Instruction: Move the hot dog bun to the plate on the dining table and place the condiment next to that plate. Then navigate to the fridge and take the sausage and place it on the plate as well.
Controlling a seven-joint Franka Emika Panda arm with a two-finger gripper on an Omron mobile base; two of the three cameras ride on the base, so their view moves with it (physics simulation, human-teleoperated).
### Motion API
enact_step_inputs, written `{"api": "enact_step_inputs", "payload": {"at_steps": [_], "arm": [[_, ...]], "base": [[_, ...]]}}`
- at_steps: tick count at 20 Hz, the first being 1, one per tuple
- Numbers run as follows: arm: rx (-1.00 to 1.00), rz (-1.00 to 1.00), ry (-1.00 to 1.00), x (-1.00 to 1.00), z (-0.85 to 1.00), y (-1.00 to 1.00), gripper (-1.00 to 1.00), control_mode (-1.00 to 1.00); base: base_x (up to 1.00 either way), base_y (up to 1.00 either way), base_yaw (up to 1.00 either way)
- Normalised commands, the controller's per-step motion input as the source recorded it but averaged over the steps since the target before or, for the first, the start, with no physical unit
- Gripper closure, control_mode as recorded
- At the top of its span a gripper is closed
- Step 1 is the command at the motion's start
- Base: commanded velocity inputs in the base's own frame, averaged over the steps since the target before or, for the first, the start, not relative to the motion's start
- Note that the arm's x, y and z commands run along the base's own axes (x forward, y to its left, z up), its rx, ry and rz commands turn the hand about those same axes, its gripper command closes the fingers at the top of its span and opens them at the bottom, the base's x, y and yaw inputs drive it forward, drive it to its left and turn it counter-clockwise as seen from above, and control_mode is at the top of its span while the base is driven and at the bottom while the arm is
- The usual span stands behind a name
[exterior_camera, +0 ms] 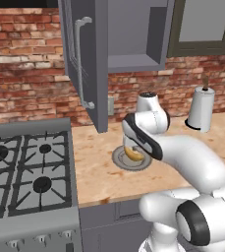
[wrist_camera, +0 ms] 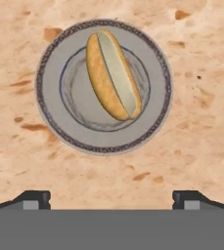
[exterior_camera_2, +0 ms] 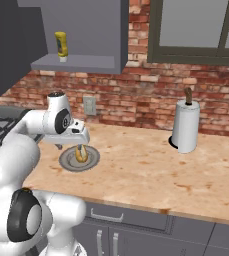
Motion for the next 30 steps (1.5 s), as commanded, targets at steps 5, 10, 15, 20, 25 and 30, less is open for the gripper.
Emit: {"api": "enact_step_inputs", "payload": {"at_steps": [5, 10, 15, 20, 25, 30], "arm": [[0.00, 0.07, 0.02, 0.45, -0.28, 0.00, -1.00, -1.00], [0.00, 0.08, 0.01, 0.40, -0.34, 0.00, -1.00, -1.00], [0.00, 0.05, 0.00, 0.27, -0.41, 0.00, -1.00, -1.00], [0.00, 0.01, 0.02, 0.20, -0.31, 0.00, -1.00, -1.00], [0.00, 0.00, 0.01, 0.21, -0.23, 0.00, -1.00, -1.00], [0.00, 0.00, 0.00, 0.01, -0.23, -0.02, -1.00, -1.00]], "base": [[0.00, 0.00, 0.00], [0.00, 0.00, 0.00], [0.00, 0.00, 0.00], [0.00, 0.00, 0.00], [0.00, 0.00, 0.00], [0.00, 0.00, 0.00]]}}
